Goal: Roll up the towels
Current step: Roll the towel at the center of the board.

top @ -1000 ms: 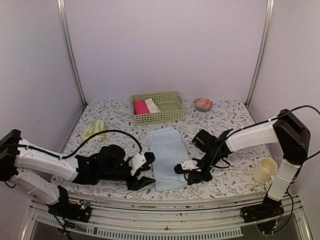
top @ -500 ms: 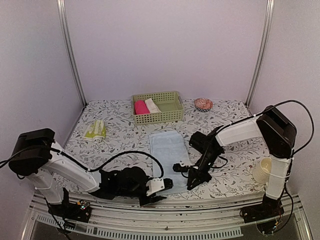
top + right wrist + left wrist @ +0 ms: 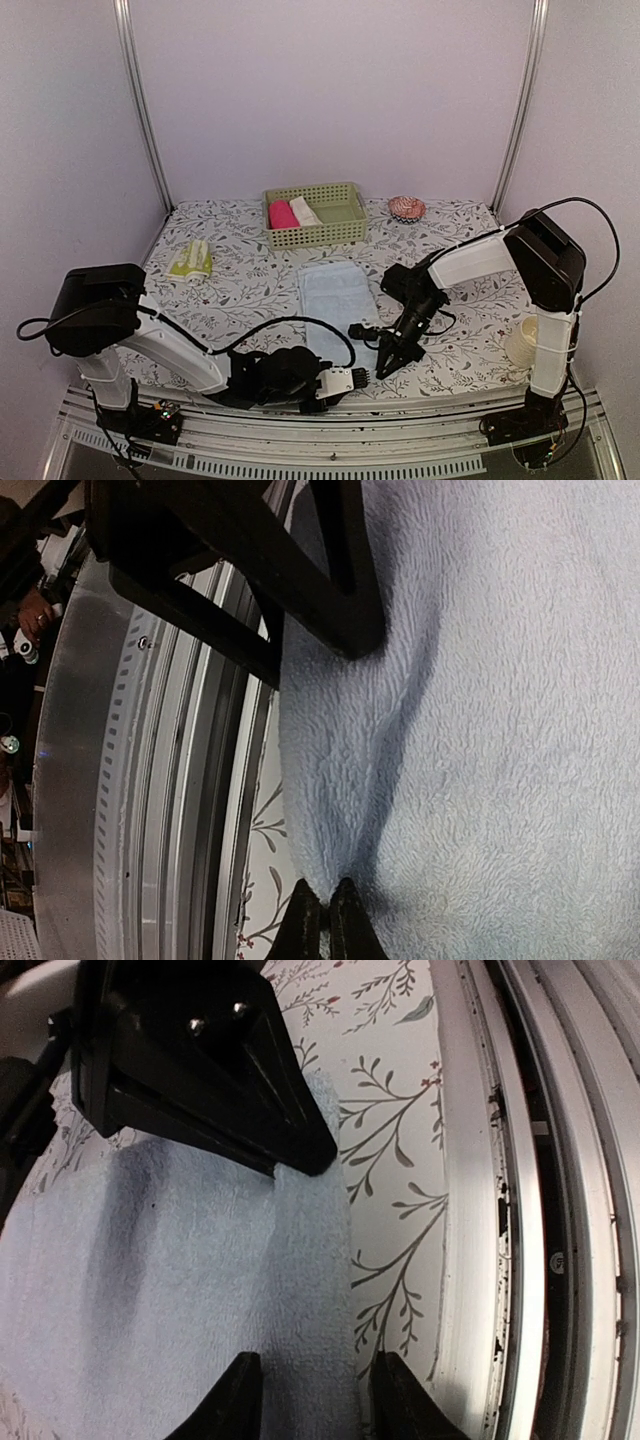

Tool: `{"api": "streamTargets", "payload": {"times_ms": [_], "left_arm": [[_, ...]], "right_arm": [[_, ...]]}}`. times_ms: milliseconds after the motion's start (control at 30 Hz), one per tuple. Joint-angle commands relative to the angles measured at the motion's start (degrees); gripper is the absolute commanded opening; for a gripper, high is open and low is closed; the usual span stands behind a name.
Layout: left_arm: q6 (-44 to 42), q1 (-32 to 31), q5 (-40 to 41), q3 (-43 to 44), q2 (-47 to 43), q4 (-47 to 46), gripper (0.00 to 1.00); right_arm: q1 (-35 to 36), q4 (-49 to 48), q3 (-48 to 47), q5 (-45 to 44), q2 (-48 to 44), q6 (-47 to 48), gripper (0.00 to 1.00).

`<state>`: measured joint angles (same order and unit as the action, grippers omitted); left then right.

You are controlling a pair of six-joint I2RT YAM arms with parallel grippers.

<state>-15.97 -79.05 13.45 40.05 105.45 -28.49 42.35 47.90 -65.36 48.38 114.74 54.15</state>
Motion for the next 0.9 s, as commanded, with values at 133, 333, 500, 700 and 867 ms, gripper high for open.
{"api": "streamTargets", "payload": {"times_ms": [133,333,500,700,867], "left_arm": [[-2.63,-0.61,2.95,0.91,1.42,-1.39,0.17],[-1.84,-0.57,-1.99,1.74,-0.10,2.18,0.00],[0.30,-0.11,-6.81,3.00,-1.80,7.20,0.00],[3.79,2.06,-12.92,4.82,-2.35,11.38,0.00],[5.27,3.07,-15.58,5.99,-0.89,13.19,0.00]], "right_arm": [[-0.15,1.91,-0.26,1.22,0.74,1.26,0.04],[-0.81,1.64,-0.20,1.19,-0.04,1.28,0.04],[-1.51,1.72,0.86,1.12,-2.52,1.05,0.05],[-3.01,5.45,1.78,3.13,-8.52,2.16,0.16],[-3.58,7.33,3.84,3.26,-15.48,1.79,0.28]]}}
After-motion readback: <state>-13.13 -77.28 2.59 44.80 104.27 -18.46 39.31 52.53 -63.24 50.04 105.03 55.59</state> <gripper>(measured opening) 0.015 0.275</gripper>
